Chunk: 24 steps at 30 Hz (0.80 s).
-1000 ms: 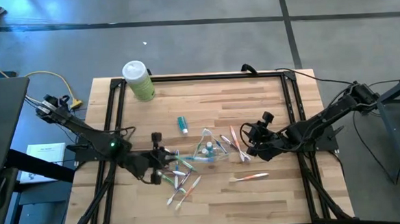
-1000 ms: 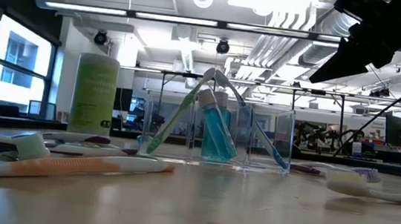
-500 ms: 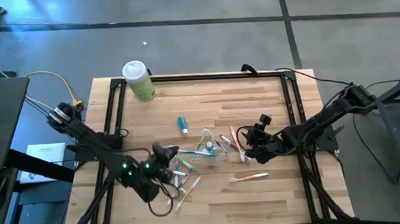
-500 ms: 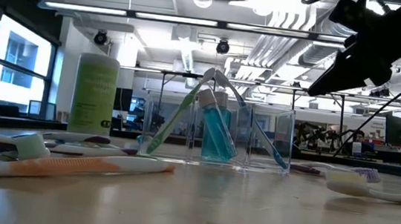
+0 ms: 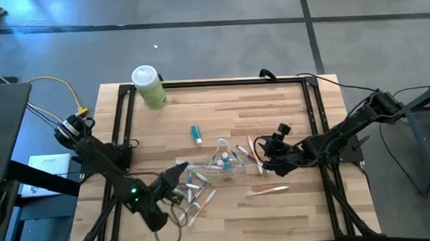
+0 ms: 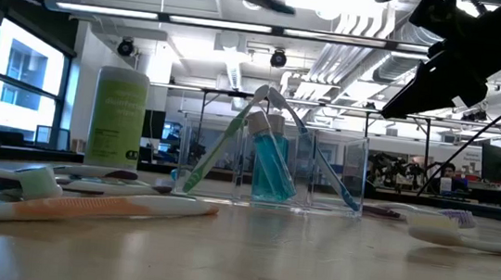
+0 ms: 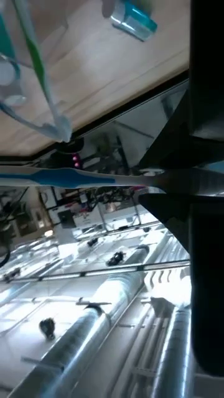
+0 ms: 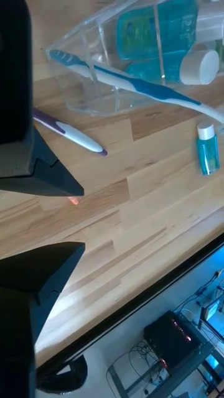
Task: Pick & Place toothbrushing station
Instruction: Put the right blue toothbrush into the transparent organizer
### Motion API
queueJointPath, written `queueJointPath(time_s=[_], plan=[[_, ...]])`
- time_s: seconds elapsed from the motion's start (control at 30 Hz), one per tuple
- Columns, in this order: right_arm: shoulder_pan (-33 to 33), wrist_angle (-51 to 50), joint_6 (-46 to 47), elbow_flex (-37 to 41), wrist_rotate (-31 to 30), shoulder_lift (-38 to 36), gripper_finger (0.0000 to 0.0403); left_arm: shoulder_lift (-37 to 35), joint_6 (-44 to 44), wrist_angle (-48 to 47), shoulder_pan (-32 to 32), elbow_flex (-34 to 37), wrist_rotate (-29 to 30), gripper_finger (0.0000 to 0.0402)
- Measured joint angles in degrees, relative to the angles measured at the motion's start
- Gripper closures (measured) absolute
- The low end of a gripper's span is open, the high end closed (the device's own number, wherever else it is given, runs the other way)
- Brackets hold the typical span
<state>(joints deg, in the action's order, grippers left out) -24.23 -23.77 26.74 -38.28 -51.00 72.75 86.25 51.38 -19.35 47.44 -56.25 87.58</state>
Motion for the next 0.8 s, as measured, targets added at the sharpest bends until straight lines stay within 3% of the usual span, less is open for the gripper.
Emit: queueJointPath(time_s=[0.17,0.3,0.53,0.67,0.8], plan=[[0.0,0.7,-0.2,0.0,-0.2,0.0,0.0283,-4.2,-2.6,-2.0,3.9,0.0,0.7,0.0361],[0.0,2.4,-0.2,0.0,-0.2,0.0,0.0283,-9.3,-8.3,-10.8,4.0,0.0,2.4,0.0361],[-0.1,3.8,0.1,0.0,0.4,0.0,0.0283,-14.8,-21.5,-27.8,0.2,0.1,-8.2,0.0361],[0.1,5.1,-1.0,0.0,0.2,0.0,0.0283,-12.3,-18.1,-28.0,-1.7,0.1,-16.7,0.0361],[0.8,7.5,-2.8,0.0,0.5,0.0,0.0283,-9.3,-14.1,-28.0,-3.5,0.2,-16.4,0.0361]])
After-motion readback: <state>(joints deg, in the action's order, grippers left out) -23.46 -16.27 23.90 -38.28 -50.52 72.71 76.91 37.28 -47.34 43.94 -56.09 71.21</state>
